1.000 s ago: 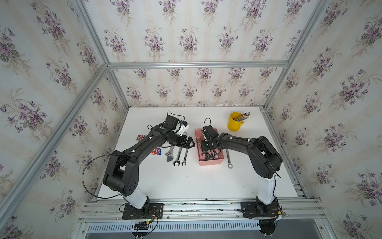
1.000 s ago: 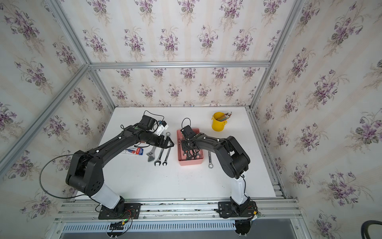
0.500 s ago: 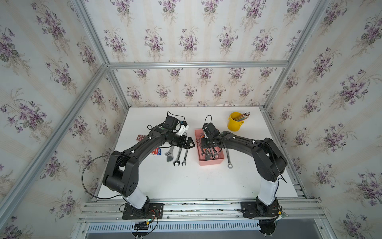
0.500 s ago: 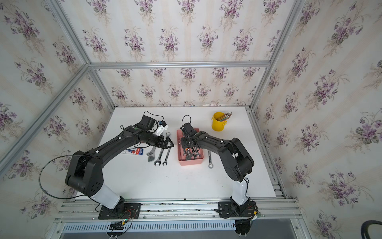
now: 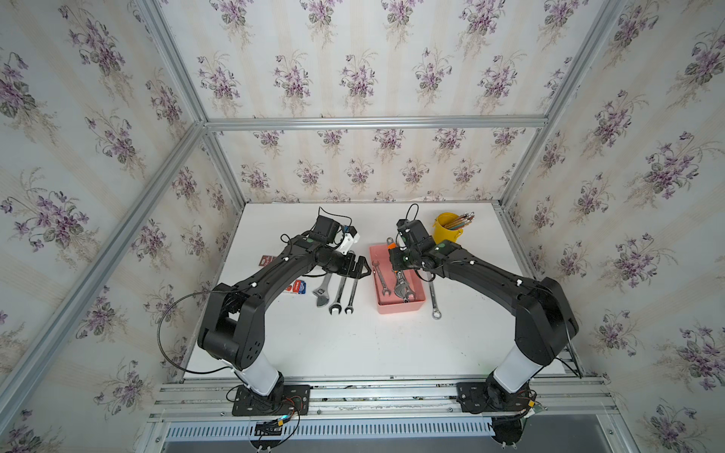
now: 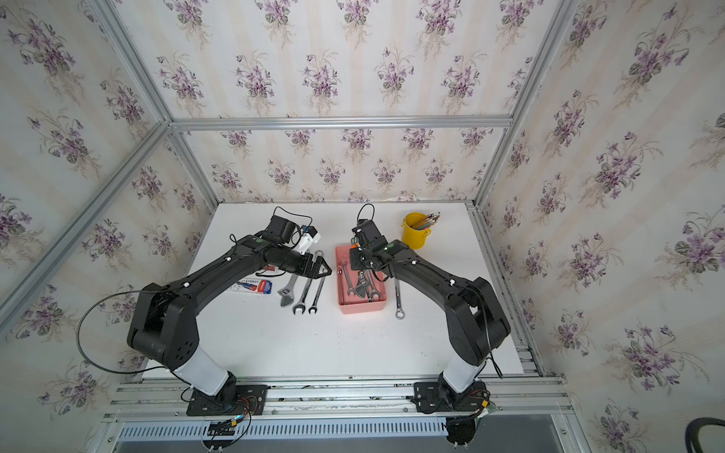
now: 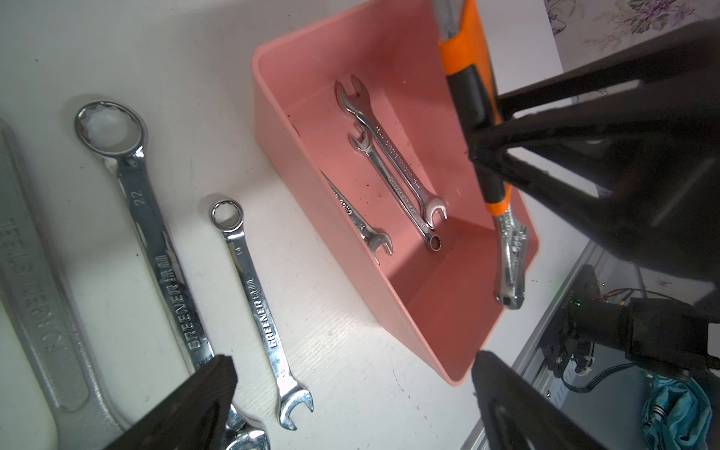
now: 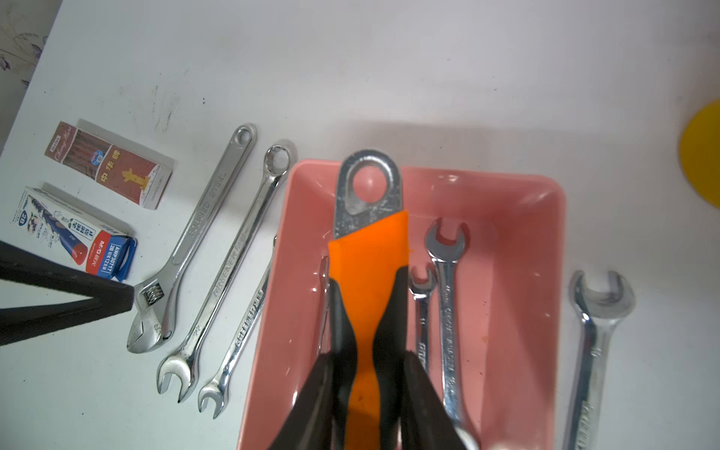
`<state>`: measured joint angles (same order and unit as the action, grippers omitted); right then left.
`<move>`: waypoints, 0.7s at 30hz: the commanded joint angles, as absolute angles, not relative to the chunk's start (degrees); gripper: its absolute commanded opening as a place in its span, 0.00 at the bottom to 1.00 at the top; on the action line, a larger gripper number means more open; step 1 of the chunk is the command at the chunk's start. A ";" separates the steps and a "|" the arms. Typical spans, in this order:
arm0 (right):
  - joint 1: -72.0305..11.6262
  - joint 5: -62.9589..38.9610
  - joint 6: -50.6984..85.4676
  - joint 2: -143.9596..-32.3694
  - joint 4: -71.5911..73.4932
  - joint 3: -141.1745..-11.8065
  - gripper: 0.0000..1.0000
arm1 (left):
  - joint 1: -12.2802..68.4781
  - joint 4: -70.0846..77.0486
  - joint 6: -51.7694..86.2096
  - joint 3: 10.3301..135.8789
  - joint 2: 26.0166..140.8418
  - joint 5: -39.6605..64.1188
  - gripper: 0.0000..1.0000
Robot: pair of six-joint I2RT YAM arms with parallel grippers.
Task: Take out the wrench from the storage box
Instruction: Place the wrench at the center of the board.
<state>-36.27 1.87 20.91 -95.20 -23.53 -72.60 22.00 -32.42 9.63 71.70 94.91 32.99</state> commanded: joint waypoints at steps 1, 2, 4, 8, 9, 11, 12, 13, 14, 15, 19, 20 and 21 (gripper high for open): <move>-34.41 1.50 19.28 -91.81 -26.15 -71.34 0.14 | 21.98 -32.56 9.94 72.75 95.37 33.75 0.99; -33.39 1.26 18.84 -90.31 -26.59 -70.42 0.14 | 22.04 -32.43 10.02 72.91 95.49 33.84 0.99; -31.61 0.89 17.37 -88.05 -27.44 -68.46 0.13 | 21.99 -32.38 10.27 73.23 95.56 34.08 0.99; -22.97 -1.80 13.48 -83.64 -27.70 -63.36 0.13 | 22.14 -32.22 10.79 73.82 96.02 34.39 0.99; -21.43 -2.30 12.38 -82.83 -27.67 -62.31 0.13 | 22.15 -32.28 10.85 74.03 96.14 34.37 0.99; -17.68 -3.08 9.53 -81.67 -27.43 -59.91 0.12 | 22.17 -32.33 11.07 74.26 96.28 34.45 0.99; -16.28 -3.49 8.39 -81.73 -27.53 -59.16 0.12 | 22.24 -32.34 11.16 74.31 96.37 34.43 0.99; -14.85 -3.88 7.28 -81.97 -27.48 -58.14 0.12 | 22.37 -32.33 11.21 74.46 96.48 34.42 0.99; -13.76 -4.04 6.42 -82.15 -26.90 -57.19 0.12 | 22.41 -32.58 11.17 74.77 96.68 34.45 0.99; -13.02 -4.04 6.01 -82.37 -26.07 -56.23 0.12 | 22.43 -32.73 11.25 74.85 96.74 34.37 0.99; -10.60 -4.27 5.91 -84.71 -22.09 -53.23 0.12 | 22.63 -33.14 11.25 75.40 96.94 34.02 0.99; -10.55 -4.54 6.10 -85.65 -21.11 -52.92 0.12 | 22.68 -33.36 11.24 75.49 96.94 33.93 0.99; -10.57 -4.86 6.30 -86.48 -20.06 -52.55 0.12 | 22.67 -33.50 11.24 75.62 96.98 33.84 0.99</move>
<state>-10.79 -3.11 7.22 -85.27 -25.21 -53.01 22.63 -32.45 11.14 75.05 96.75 33.63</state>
